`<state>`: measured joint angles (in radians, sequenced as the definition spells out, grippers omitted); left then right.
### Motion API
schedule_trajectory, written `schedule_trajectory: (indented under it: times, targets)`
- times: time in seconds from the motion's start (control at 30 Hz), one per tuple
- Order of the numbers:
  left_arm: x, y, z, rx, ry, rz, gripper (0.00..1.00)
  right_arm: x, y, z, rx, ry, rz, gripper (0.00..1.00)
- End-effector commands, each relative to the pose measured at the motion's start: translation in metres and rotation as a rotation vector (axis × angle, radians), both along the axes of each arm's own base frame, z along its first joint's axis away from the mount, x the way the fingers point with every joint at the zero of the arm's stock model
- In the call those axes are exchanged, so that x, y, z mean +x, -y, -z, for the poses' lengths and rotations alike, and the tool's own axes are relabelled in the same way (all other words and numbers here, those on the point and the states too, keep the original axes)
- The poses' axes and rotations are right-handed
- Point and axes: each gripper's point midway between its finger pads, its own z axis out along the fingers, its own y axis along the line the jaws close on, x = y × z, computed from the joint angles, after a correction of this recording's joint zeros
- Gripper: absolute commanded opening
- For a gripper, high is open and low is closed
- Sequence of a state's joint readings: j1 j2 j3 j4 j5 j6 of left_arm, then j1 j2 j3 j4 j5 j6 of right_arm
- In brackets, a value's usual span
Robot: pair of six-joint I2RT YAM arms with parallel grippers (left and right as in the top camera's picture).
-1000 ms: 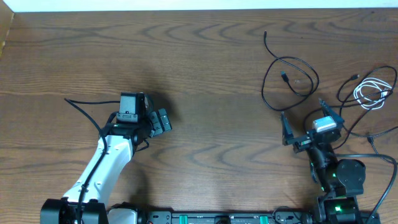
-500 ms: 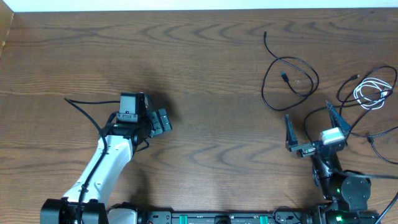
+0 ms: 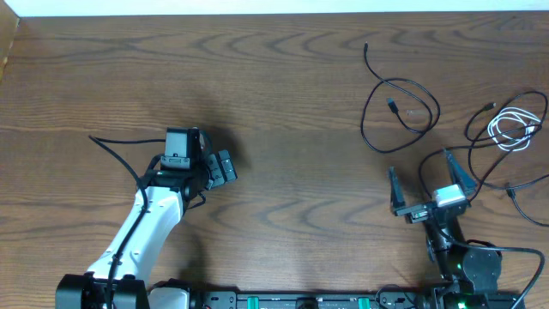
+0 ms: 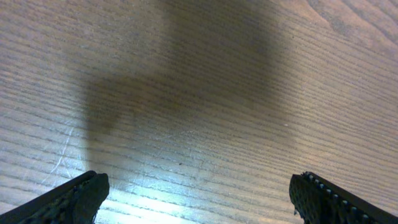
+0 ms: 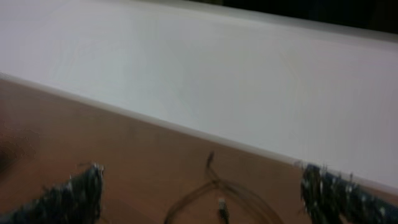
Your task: Untangle cables
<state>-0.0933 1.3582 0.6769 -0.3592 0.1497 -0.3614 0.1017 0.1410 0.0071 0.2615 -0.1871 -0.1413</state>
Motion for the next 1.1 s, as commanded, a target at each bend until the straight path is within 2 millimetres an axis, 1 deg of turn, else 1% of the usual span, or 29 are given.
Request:
schedule_trajectory:
  times: [0.0, 0.1, 0.23, 0.43, 0.53, 1.07]
  targets:
    - [-0.005, -0.005, 0.007, 0.026, -0.020, 0.001, 0.98, -0.004, -0.004, 0.013, -0.019, -0.046, -0.021, 0.99]
    - [-0.005, -0.005, 0.007, 0.026, -0.020, 0.001, 0.98, -0.008, -0.007, 0.028, -0.039, -0.098, -0.032, 0.99]
    - [-0.005, -0.005, 0.007, 0.026, -0.020, 0.000, 0.98, -0.009, -0.008, 0.048, -0.060, -0.175, -0.038, 0.99]
    - [-0.005, -0.005, 0.007, 0.026, -0.020, 0.000, 0.98, -0.009, -0.008, 0.048, -0.060, -0.175, -0.038, 0.99]
    - [-0.005, -0.005, 0.007, 0.026, -0.020, 0.001, 0.98, -0.009, -0.008, 0.048, -0.031, -0.184, -0.039, 0.99]
    - [-0.005, -0.005, 0.007, 0.026, -0.020, 0.001, 0.98, -0.009, -0.008, 0.048, -0.031, -0.184, -0.036, 0.99]
